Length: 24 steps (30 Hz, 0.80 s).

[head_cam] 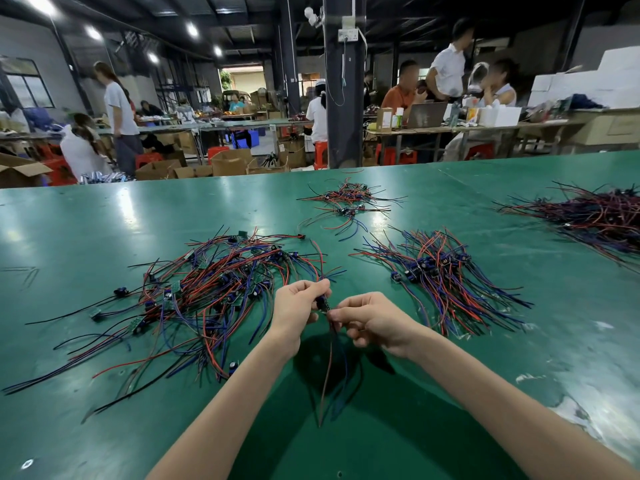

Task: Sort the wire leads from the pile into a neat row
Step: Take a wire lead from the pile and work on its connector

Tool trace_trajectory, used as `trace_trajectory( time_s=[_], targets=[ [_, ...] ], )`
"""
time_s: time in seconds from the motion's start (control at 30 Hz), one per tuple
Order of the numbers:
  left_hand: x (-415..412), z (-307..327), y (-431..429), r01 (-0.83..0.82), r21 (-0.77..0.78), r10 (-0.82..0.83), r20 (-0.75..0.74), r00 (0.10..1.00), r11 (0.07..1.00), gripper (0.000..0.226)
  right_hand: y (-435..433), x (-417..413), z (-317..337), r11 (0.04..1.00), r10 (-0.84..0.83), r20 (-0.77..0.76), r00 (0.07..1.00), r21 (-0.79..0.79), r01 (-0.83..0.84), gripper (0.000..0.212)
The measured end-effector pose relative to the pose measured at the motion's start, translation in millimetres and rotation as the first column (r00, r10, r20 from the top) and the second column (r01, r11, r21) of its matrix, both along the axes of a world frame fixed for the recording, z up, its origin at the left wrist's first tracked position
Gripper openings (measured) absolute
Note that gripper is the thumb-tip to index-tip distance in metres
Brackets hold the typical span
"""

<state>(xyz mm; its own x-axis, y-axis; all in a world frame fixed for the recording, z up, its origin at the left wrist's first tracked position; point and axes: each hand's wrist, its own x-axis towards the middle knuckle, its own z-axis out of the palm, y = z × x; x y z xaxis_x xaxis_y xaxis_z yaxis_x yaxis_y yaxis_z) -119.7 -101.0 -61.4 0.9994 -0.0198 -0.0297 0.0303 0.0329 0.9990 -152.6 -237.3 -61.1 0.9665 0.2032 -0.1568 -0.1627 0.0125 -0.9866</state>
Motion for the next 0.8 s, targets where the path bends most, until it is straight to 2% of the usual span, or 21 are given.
trace_trajectory(
  time_s=[0.07, 0.2, 0.3, 0.43, 0.63, 0.73, 0.8],
  targets=[
    [-0.8, 1.1, -1.3, 0.038, -0.025, -0.038, -0.013, 0.999, 0.999, 0.022, 1.2, 0.6, -1.4, 1.000, -0.022, 0.017, 1.000, 0.002, 0.022, 0.019],
    [-2.2, 3.7, -3.6, 0.195, -0.173, -0.212, -0.085, 0.973, 0.965, 0.014, 2.0, 2.4, -4.0, 0.994, -0.105, 0.098, 0.990, 0.005, 0.105, 0.010],
    [-3.1, 0.8, -3.3, 0.279, -0.149, -0.295, -0.097, 0.951, 0.949, 0.005, 0.2, 3.5, -4.3, 0.988, -0.143, 0.152, 0.978, -0.033, 0.149, 0.013],
    [-4.3, -2.2, -3.1, 0.271, -0.124, -0.283, -0.096, 0.954, 0.955, 0.008, -1.2, 2.8, -4.4, 0.987, -0.128, 0.189, 0.974, -0.075, 0.144, 0.020],
    [-2.8, -3.7, -1.8, 0.228, -0.145, -0.239, -0.062, 0.969, 0.963, 0.007, -0.2, 2.4, -4.9, 0.991, -0.094, 0.173, 0.980, -0.074, 0.109, 0.009],
    [-3.2, -3.3, -2.1, 0.234, -0.186, -0.250, -0.067, 0.966, 0.954, 0.005, 0.2, 2.3, -5.5, 0.991, -0.062, 0.126, 0.990, -0.109, 0.076, 0.020],
    [-3.6, -3.0, -2.5, 0.248, -0.208, -0.266, -0.063, 0.962, 0.946, 0.005, 0.8, 2.5, -5.6, 0.991, -0.050, 0.129, 0.990, -0.119, 0.066, 0.019]
  ],
)
